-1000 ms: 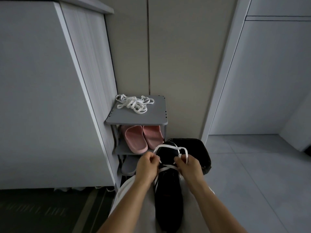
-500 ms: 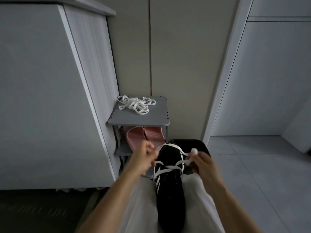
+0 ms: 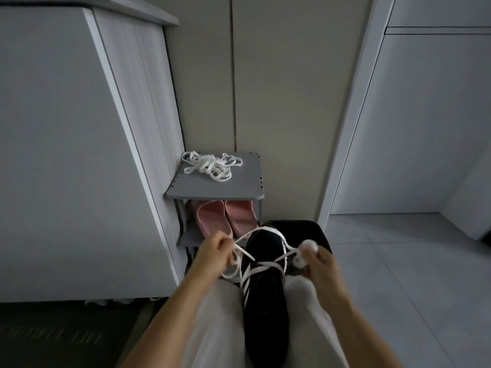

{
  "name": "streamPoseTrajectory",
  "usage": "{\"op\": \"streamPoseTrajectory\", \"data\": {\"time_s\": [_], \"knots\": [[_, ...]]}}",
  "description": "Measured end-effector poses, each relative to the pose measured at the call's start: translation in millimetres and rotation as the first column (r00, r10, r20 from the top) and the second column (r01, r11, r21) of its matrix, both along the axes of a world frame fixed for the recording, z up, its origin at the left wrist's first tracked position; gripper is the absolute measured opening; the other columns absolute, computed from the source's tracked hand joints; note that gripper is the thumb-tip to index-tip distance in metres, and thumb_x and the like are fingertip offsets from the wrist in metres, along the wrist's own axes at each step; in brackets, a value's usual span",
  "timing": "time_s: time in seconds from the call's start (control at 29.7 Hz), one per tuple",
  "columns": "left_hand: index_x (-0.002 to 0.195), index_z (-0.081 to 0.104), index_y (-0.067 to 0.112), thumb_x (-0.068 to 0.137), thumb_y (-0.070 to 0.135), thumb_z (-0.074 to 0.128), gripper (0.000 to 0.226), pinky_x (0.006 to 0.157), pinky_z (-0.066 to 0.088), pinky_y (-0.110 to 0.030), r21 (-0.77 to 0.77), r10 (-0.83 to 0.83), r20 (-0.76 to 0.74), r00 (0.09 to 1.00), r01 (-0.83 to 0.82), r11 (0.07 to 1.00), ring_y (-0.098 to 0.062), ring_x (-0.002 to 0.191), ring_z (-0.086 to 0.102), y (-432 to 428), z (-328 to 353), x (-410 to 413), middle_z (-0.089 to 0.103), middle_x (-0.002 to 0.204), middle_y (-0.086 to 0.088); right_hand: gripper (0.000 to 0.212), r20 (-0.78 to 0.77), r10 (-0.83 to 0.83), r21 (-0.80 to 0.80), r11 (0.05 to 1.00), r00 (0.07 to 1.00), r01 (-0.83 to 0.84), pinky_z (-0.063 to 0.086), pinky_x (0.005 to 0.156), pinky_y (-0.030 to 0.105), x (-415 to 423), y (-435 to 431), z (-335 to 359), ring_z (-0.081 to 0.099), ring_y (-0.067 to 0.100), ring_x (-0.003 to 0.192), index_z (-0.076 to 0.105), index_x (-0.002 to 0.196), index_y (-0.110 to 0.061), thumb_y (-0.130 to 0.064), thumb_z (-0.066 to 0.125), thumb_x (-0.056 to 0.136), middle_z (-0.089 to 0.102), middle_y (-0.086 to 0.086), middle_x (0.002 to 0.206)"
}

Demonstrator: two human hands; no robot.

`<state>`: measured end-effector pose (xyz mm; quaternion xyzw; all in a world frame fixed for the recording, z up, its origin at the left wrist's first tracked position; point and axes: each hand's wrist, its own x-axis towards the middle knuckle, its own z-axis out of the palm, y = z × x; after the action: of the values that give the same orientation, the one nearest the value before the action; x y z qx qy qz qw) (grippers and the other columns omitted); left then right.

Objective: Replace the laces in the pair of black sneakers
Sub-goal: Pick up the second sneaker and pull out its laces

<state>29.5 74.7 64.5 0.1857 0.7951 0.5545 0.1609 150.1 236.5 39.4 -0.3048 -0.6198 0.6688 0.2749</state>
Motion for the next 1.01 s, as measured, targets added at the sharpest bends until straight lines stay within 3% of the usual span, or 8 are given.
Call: {"op": "streamPoseTrajectory", "data": {"time_s": [0.13,0.24,0.37,0.5,0.67,0.81,0.87,1.01], "knots": [[0.071,0.05,0.007,0.089,0.002,0.045,0.02,0.039,0.037,-0.019,0.356,0.282,0.049,0.958,-0.281,0.891,-0.006,0.034,0.044,-28,50,-22,0.053,0.047,-0.001,0.025,-0.276,-0.371,-0.411,0.879,0.887,0.24,0.04,0.04,0.011,23,47,24,0.046,0.0,0.039,0.052,0.072,-0.008,-0.014,0.047,0.096,0.051,-0.005,0.042],[0.073,0.051,0.006,0.089,-0.001,0.047,0.018,0.042,0.042,-0.019,0.561,0.292,0.081,0.953,-0.286,0.777,-0.009,0.042,0.053,-35,70,-24,0.06,0.05,0.0,0.024,-0.348,-0.422,-0.417,0.869,0.837,0.265,0.046,0.047,0.011,30,56,32,0.051,0.001,0.045,0.053,0.074,-0.01,-0.017,0.047,0.097,0.055,-0.009,0.043],[0.078,0.048,0.011,0.091,0.002,0.048,0.016,0.041,0.04,-0.017,0.342,0.094,0.04,0.995,-0.102,0.934,-0.011,0.048,0.056,-9,33,3,0.062,0.069,-0.009,0.019,-0.135,-0.12,-0.158,0.983,0.984,0.099,0.041,0.045,0.012,16,24,14,0.047,0.01,0.053,0.056,0.078,-0.01,-0.009,0.048,0.095,0.054,0.001,0.059],[0.088,0.047,0.015,0.092,0.009,0.053,0.009,0.051,0.039,-0.012,0.008,-0.121,-0.019,0.992,0.121,0.993,0.002,0.052,0.054,13,-21,23,0.058,0.08,-0.005,0.011,0.098,0.094,0.038,0.994,0.991,-0.098,0.041,0.049,0.017,1,-7,-8,0.053,0.014,0.061,0.055,0.081,-0.006,-0.004,0.053,0.092,0.056,0.003,0.067],[0.075,0.039,0.024,0.091,0.02,0.057,0.024,0.054,0.035,-0.011,-0.175,-0.167,-0.139,0.976,0.142,0.974,-0.001,0.059,0.048,20,-31,20,0.05,0.069,0.005,0.009,0.186,0.178,0.231,0.948,0.966,-0.22,0.041,0.054,0.015,-9,-19,-7,0.051,0.01,0.062,0.059,0.092,-0.007,-0.011,0.064,0.085,0.055,0.0,0.069],[0.068,0.043,0.021,0.094,0.02,0.052,0.027,0.055,0.034,-0.014,-0.228,-0.191,-0.078,0.979,0.169,0.959,-0.006,0.056,0.042,15,-27,12,0.05,0.064,0.004,0.03,0.316,0.039,0.505,0.839,0.948,-0.203,0.036,0.054,0.025,-11,-18,-11,0.044,0.013,0.058,0.047,0.067,-0.001,-0.017,0.066,0.084,0.05,0.005,0.063],[0.068,0.045,0.017,0.094,0.017,0.05,0.026,0.058,0.038,-0.022,-0.154,-0.164,-0.045,0.985,0.155,0.976,-0.008,0.052,0.046,11,-22,10,0.053,0.062,0.002,0.033,0.215,0.036,0.442,0.888,0.976,-0.13,0.034,0.053,0.028,-10,-17,-14,0.039,0.014,0.056,0.041,0.063,-0.005,-0.014,0.062,0.087,0.044,0.004,0.059],[0.072,0.044,0.012,0.095,0.013,0.047,0.024,0.043,0.035,-0.014,-0.141,-0.179,-0.051,0.983,0.17,0.975,0.0,0.039,0.048,4,-5,9,0.053,0.052,0.007,0.021,-0.186,-0.122,-0.034,0.992,0.975,0.118,0.03,0.042,0.016,-6,-2,6,0.035,0.003,0.046,0.052,0.074,-0.012,-0.009,0.049,0.094,0.051,-0.005,0.053]]}}
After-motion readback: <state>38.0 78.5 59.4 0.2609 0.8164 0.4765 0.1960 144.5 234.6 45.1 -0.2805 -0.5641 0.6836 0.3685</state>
